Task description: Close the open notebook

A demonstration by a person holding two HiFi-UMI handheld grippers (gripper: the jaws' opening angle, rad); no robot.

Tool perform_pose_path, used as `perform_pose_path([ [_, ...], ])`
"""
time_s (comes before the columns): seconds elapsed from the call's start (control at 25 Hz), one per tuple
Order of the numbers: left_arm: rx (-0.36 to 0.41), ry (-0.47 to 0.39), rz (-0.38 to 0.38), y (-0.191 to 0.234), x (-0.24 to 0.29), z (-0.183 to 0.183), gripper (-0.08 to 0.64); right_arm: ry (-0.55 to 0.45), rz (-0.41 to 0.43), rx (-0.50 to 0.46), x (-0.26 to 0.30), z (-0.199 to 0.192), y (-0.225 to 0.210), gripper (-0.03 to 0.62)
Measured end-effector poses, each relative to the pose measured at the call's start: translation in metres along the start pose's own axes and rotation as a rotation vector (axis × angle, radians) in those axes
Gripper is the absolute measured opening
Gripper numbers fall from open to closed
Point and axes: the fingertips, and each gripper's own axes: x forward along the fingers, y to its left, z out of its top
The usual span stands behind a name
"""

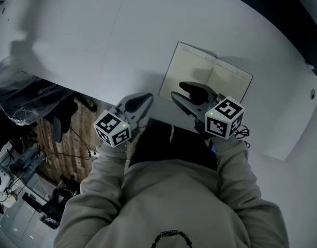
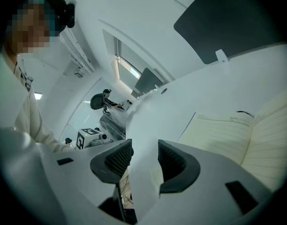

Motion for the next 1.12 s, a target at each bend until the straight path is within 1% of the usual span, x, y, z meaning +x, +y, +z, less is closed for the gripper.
perform_pose_path([
  [0.52, -0.012, -0.003, -0.001, 0.008, -0.002, 0.002, 0.003, 0.016, -0.021, 0.010, 0.006, -0.003, -0.009, 0.187],
  [0.76, -0.018, -0.005, 0.002, 0.009, -0.001, 0.000, 0.003, 0.001, -0.047, 0.028, -0.002, -0.006, -0.019, 0.187],
  [1.0, -0.024, -0.007, -0.001, 0.005, 0.003, -0.004, 0.003, 0.009, -0.051, 0.029, -0.006, -0.012, -0.025, 0.187],
  [1.12, -0.022, -0.004, -0.004, 0.002, 0.005, -0.006, 0.003, 0.012, -0.080, 0.029, -0.004, -0.021, -0.039, 0.187],
])
